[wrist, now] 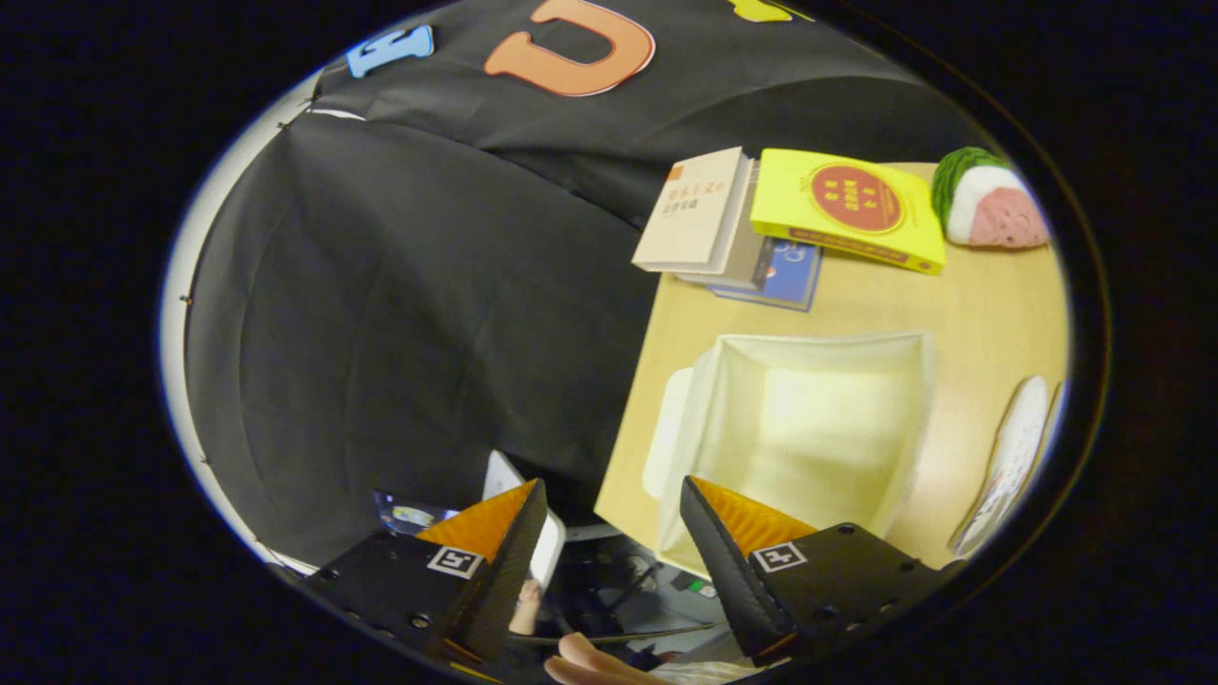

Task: Open the storage box then place both shoes into the box .Put the left shoe in first, then the right shoe, with the right side of both shoes facing outward in a uniform manner.

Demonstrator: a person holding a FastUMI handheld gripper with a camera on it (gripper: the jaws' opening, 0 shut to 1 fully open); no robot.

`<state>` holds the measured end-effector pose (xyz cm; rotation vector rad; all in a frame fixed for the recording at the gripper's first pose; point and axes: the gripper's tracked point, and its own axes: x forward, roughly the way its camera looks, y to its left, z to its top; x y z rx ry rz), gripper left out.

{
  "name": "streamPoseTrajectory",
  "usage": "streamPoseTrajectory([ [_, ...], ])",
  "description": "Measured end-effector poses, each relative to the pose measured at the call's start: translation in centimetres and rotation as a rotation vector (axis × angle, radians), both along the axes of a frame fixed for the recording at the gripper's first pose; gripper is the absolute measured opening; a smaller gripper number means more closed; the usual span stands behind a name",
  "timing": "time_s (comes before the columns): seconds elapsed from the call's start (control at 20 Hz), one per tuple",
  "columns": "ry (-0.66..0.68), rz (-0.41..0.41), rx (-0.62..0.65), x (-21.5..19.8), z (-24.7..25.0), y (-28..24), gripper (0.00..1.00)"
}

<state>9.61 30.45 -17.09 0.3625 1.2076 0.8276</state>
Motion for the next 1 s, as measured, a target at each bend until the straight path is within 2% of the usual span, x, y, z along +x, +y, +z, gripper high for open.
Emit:
streamPoseTrajectory([
  [0.4,-0.008,-0.169,-0.162,2.6,-6.1,-15.3,0.88],
  [0.65,-0.04,-0.172,-0.333,2.3,-11.2,-22.7,0.88],
  [1.0,-0.004,-0.17,-0.51,2.5,-18.9,-29.6,0.89],
])
